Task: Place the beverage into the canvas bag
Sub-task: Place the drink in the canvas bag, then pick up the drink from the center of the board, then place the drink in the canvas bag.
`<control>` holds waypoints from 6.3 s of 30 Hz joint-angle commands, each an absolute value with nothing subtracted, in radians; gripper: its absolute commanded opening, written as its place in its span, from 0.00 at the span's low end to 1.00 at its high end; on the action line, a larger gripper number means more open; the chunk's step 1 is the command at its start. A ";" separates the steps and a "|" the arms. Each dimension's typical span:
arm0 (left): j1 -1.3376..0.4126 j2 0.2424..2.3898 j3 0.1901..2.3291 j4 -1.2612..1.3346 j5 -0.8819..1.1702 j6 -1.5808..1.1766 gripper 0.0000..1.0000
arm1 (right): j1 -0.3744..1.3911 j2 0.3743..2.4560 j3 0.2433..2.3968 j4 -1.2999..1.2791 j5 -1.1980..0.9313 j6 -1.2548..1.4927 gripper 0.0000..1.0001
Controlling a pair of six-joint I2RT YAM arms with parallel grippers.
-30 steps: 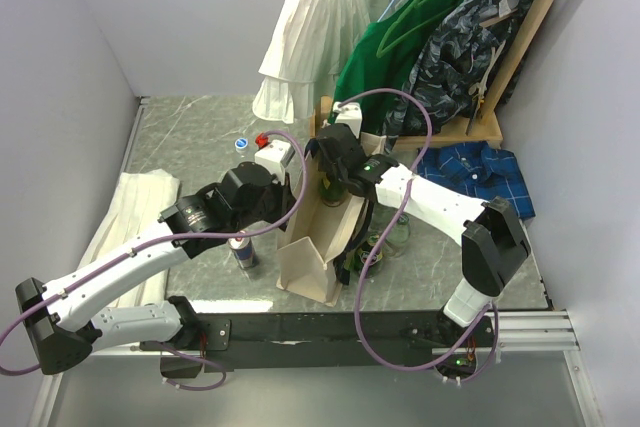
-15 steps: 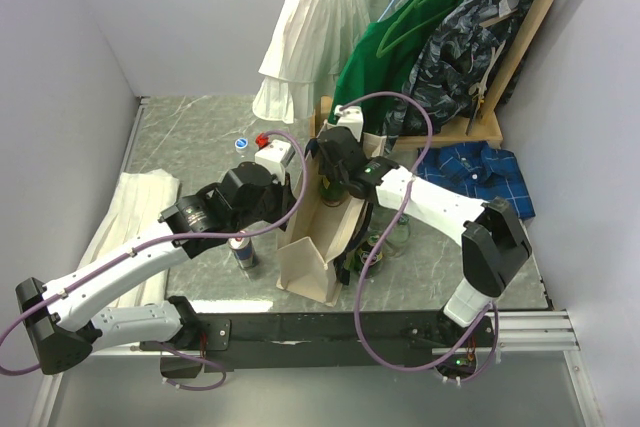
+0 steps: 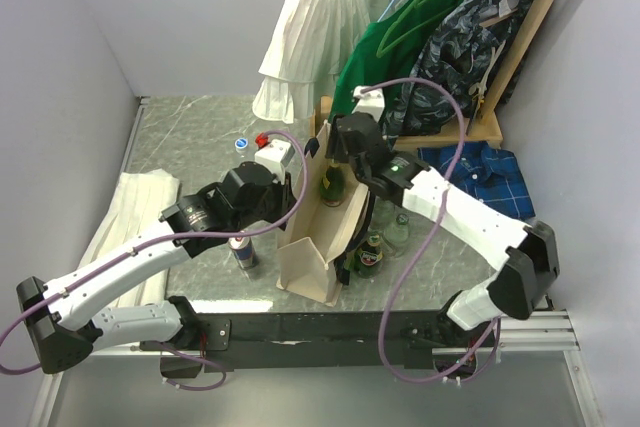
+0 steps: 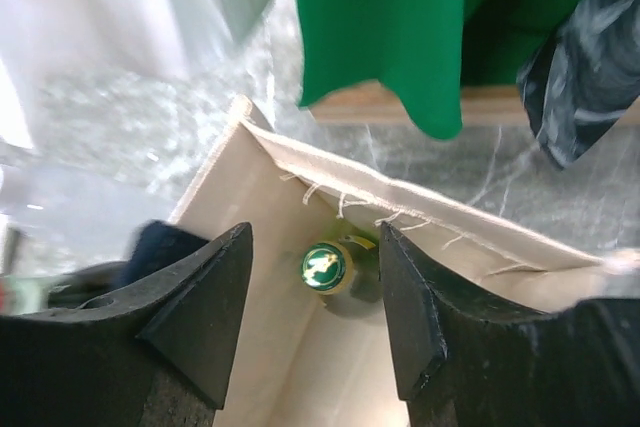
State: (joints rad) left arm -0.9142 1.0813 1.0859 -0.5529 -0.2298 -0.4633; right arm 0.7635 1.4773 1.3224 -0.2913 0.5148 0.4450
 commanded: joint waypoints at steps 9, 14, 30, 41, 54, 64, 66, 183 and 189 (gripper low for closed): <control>-0.920 1.077 1.175 -0.575 -0.322 -0.414 0.40 | 0.769 1.275 1.434 -0.543 0.532 0.479 0.62; -0.920 1.068 1.195 -0.598 -0.342 -0.408 0.54 | 0.772 1.224 1.427 -0.617 0.519 0.500 0.63; -0.920 1.009 1.256 -0.779 -0.515 -0.558 0.65 | 0.772 1.183 1.390 -0.758 0.457 0.549 0.65; -0.919 1.012 1.278 -1.049 -0.552 -0.741 0.69 | 0.778 1.207 1.353 -0.828 0.391 0.624 0.65; -0.920 0.969 1.166 -1.118 -0.512 -0.883 0.73 | 0.821 1.232 1.305 -0.856 0.374 0.683 0.52; -0.919 0.969 1.138 -1.111 -0.502 -0.910 0.74 | 0.844 1.201 1.292 -0.908 0.410 0.736 0.08; -0.920 0.973 1.129 -1.111 -0.491 -0.911 0.75 | 0.844 1.198 1.301 -0.923 0.414 0.741 0.02; -0.750 1.186 1.830 -1.083 -0.319 -0.488 0.01 | 0.859 1.244 1.408 -1.088 0.518 0.841 0.00; -0.784 1.229 1.874 -1.083 -0.313 -0.463 0.01 | 0.859 1.241 1.405 -1.085 0.523 0.854 0.00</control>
State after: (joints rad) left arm -0.7601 1.2285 1.8038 -1.1648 -0.3264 -0.5056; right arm 0.8532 1.2526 1.3899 -1.0935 0.4622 0.8303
